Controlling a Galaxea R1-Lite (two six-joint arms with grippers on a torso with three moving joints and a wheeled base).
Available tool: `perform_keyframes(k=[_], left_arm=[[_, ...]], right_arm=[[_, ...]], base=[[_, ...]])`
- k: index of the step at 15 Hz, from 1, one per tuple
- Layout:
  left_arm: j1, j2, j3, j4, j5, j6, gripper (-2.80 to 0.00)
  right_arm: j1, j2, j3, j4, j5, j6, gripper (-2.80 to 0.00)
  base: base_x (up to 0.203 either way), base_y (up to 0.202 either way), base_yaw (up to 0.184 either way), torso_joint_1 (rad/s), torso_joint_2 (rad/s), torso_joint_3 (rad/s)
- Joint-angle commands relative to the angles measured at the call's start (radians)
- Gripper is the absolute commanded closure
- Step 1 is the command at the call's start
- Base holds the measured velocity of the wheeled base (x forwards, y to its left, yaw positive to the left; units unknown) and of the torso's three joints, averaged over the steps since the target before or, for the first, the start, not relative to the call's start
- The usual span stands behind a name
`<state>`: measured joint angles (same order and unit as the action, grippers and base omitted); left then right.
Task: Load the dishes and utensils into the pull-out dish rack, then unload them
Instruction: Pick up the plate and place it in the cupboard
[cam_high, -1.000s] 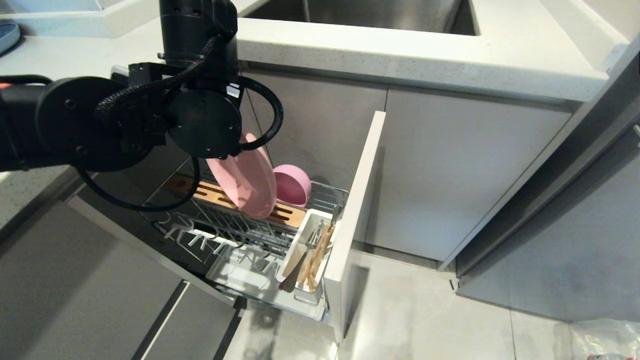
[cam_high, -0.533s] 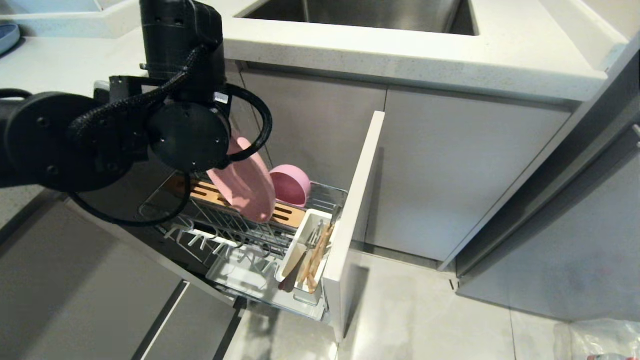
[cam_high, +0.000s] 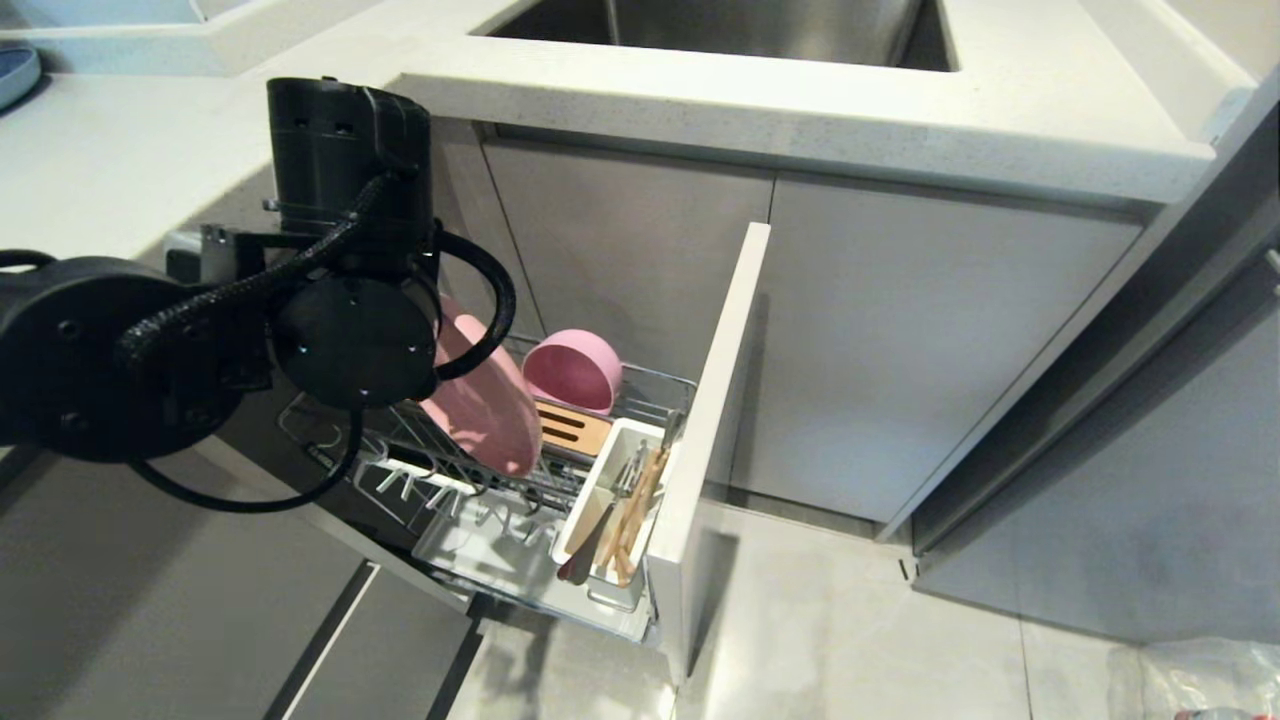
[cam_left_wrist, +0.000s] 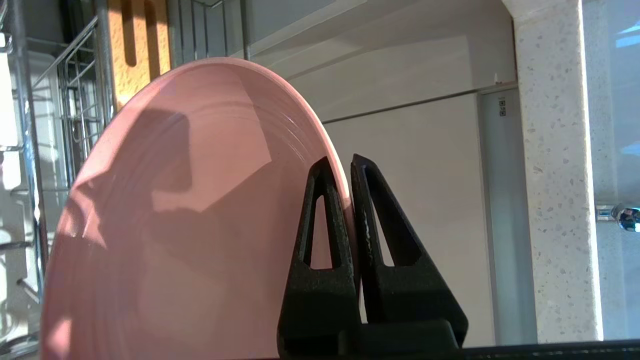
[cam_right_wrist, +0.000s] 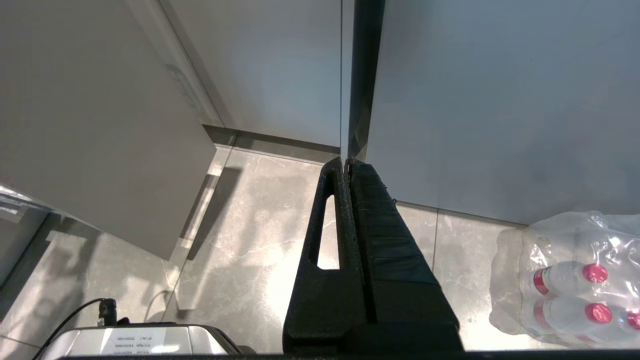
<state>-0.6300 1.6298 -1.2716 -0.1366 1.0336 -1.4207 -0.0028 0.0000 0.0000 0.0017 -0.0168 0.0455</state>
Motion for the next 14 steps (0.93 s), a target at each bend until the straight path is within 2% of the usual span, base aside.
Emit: perform_keyframes(k=[1,5,8,14], left_arm=[[0.006,0.002,0.012,-0.001,0.005,-0.025,0.0],[0.025,0.006,0.04,-0.015,0.001,-0.073,0.0],[0.035,0.007,0.067,-0.087,0.0,-0.073,0.0],[0.05,0.018,0.083,-0.06,0.002,-0.073,0.0]], right_arm=[[0.0,0.0,0.002,0.0,0.0,0.0,0.0],[0.0,0.0,0.002,0.0,0.0,0.0,0.0],[0.0,0.0,0.002,0.0,0.0,-0.001,0.0],[0.0,0.0,0.002,0.0,0.0,0.0,0.0]], base=[[0.0,0.0,0.0,0.0,0.0,0.0],[0.0,0.0,0.0,0.0,0.0,0.0],[0.0,0.0,0.0,0.0,0.0,0.0],[0.0,0.0,0.0,0.0,0.0,0.0]])
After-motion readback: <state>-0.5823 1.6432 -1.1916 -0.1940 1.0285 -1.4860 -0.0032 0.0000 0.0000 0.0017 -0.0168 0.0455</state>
